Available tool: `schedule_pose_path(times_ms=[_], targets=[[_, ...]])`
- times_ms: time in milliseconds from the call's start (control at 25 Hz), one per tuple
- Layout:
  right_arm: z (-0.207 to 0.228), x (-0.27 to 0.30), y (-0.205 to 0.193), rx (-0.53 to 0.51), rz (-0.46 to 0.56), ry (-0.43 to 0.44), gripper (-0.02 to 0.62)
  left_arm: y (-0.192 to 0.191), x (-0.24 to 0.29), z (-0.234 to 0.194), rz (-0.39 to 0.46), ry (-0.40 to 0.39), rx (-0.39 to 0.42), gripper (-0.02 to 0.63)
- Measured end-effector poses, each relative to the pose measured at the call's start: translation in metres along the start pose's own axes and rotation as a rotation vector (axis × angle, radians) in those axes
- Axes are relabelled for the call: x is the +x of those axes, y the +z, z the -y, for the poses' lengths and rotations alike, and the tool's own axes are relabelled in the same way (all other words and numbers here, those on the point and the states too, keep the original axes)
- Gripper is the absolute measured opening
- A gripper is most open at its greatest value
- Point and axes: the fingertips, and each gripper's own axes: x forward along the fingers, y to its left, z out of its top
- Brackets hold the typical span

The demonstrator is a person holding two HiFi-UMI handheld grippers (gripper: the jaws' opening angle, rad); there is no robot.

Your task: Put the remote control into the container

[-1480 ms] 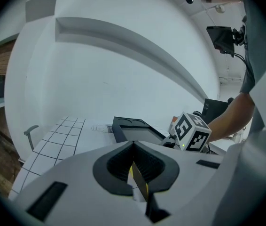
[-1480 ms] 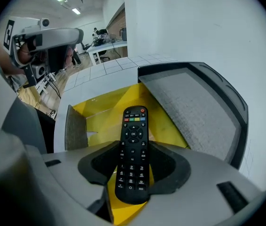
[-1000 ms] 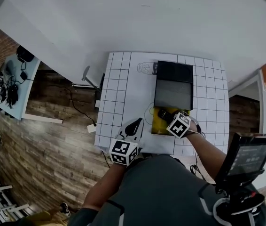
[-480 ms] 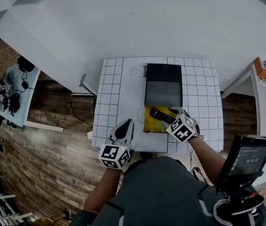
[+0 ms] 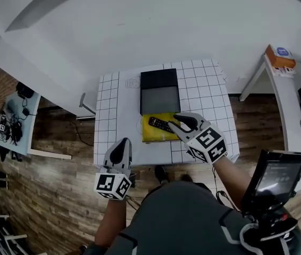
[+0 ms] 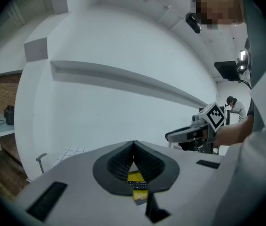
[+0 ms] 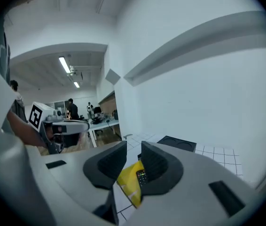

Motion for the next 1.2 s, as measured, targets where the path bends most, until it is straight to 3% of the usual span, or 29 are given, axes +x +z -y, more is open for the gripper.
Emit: schedule_pose_path(times_ms=[280, 440, 880, 1200], targets=[[-0.030, -0.052, 0.026, -0.007, 0.096, 0.078, 0.050, 0.019, -0.043, 0.040, 0.071, 0.069, 0.017, 0.009], [-0.051, -0.069, 0.027, -0.012, 0.117, 0.081, 0.041, 0.026, -0.065, 0.051, 0.090, 0.078, 0.023, 0.009], [-0.132, -0.098, 0.025, 0.023, 0.160, -0.010, 0.034, 0.035, -0.153, 0.061, 0.120, 0.018, 0.070, 0.009], [-0.217, -0.131, 0.029, 0.097, 0.243, -0.095, 0.025, 0.023, -0.245, 0.064, 0.124, -0.108, 0.043, 0.009]])
